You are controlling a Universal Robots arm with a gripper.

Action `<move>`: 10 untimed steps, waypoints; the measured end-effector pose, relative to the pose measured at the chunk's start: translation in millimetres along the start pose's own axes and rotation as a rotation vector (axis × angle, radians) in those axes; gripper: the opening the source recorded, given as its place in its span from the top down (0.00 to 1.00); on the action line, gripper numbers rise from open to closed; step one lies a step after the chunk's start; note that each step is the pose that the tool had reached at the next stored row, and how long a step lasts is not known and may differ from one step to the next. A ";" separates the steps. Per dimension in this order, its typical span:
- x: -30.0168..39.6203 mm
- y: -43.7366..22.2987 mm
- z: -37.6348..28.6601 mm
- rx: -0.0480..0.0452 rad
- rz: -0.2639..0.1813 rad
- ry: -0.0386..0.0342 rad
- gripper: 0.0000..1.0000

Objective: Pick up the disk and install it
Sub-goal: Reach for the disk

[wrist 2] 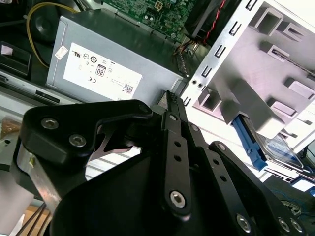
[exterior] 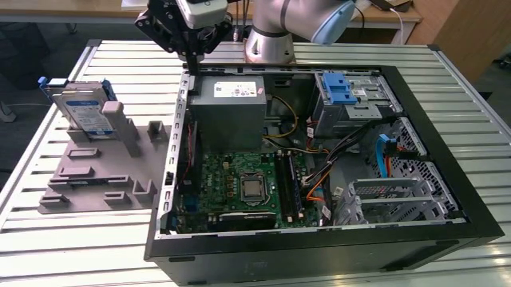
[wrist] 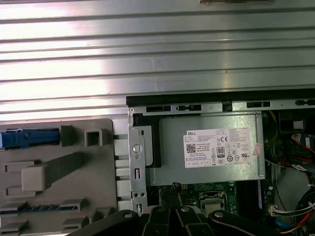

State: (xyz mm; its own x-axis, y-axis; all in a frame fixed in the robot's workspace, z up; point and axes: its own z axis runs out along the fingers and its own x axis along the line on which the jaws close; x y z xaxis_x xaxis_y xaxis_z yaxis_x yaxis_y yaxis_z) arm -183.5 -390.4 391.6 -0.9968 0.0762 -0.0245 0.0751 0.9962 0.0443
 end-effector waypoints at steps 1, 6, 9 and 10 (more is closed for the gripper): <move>0.6 0.0 0.1 0.0000 0.000 0.0000 0.89; 3.9 -0.2 0.5 0.0000 0.000 0.0000 0.89; 5.2 -0.3 0.7 0.0001 0.000 0.0001 0.89; 5.7 -0.3 0.7 0.0001 0.000 0.0001 0.89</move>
State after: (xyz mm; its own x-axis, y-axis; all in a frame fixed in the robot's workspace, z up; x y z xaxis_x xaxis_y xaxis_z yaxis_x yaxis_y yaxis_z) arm -189.2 -390.2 390.7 -0.9968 0.0762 -0.0245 0.0751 0.9962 0.0443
